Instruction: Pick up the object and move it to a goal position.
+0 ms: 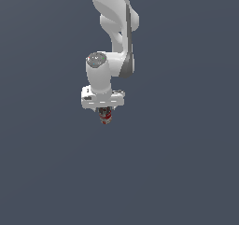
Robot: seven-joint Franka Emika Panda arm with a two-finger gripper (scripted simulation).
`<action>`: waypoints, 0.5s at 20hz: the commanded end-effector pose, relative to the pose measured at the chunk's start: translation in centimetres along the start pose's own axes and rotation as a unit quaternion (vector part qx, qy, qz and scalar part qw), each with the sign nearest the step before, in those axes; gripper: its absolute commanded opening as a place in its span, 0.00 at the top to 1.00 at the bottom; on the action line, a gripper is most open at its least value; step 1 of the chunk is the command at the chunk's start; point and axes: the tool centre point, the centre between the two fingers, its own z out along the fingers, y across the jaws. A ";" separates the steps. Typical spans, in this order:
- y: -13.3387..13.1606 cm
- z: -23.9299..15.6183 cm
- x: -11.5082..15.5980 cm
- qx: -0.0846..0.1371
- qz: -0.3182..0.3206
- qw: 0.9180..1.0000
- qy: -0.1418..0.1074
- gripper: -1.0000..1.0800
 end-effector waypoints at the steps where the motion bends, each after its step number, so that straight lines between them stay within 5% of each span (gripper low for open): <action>1: 0.0 1.1 -0.1 0.000 0.000 1.000 0.000 0.04; 7: 0.0 2.2 0.0 0.000 -0.001 1.000 0.000 0.04; 8: 0.0 2.2 0.0 0.000 -0.001 1.000 0.000 1.00; 10: 0.0 2.2 0.0 0.000 -0.001 1.000 0.000 1.00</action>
